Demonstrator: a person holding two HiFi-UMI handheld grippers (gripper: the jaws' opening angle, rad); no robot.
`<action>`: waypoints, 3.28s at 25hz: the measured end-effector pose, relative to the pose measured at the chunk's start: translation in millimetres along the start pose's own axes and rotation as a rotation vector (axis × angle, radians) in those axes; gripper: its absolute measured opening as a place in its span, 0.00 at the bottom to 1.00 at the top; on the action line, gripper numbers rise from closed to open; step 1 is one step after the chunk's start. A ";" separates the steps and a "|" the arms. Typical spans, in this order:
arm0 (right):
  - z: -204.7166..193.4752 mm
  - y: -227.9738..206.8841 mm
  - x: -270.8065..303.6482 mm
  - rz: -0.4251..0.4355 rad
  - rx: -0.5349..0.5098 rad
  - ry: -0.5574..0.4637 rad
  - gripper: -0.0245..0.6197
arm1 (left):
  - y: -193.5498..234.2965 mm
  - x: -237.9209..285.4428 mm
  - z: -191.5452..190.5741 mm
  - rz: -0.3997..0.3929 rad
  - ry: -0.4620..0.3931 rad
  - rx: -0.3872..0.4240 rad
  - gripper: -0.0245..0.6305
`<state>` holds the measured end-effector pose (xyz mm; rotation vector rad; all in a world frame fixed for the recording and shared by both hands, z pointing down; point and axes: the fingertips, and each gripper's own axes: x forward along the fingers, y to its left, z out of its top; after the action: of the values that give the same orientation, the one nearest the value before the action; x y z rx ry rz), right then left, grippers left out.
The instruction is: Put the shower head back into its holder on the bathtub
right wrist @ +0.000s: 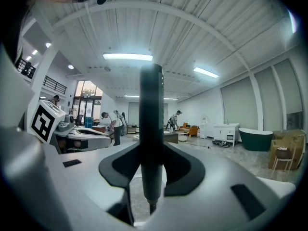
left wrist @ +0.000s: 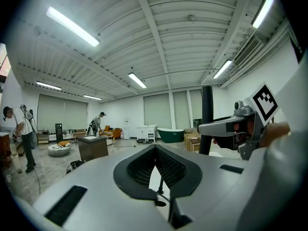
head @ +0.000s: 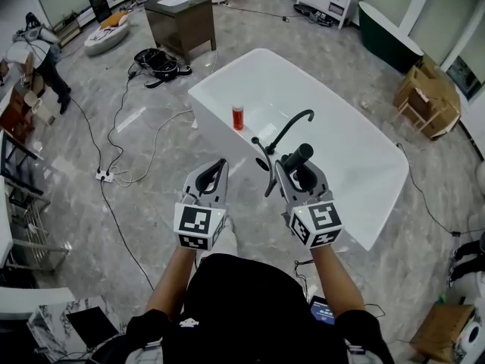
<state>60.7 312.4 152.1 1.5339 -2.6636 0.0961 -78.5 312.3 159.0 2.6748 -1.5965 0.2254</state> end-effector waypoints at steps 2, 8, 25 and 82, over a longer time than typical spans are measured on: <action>-0.4 -6.5 13.5 -0.004 0.006 0.004 0.26 | 8.1 13.1 -0.4 -0.003 0.002 -0.005 0.06; 1.1 -29.8 57.0 -0.015 0.014 0.020 0.26 | 32.1 57.0 -1.7 -0.018 0.016 -0.020 0.06; 27.0 -63.0 195.0 -0.086 0.034 0.026 0.26 | 135.7 159.6 8.3 -0.076 0.038 0.033 0.06; -84.9 -228.4 262.4 -0.220 0.187 0.216 0.26 | 95.0 347.5 -114.8 -0.266 0.307 -0.076 0.06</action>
<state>129.1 -20.5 264.8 1.7463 -2.3611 0.4818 -12.6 -26.6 313.3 2.6005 -1.1297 0.5258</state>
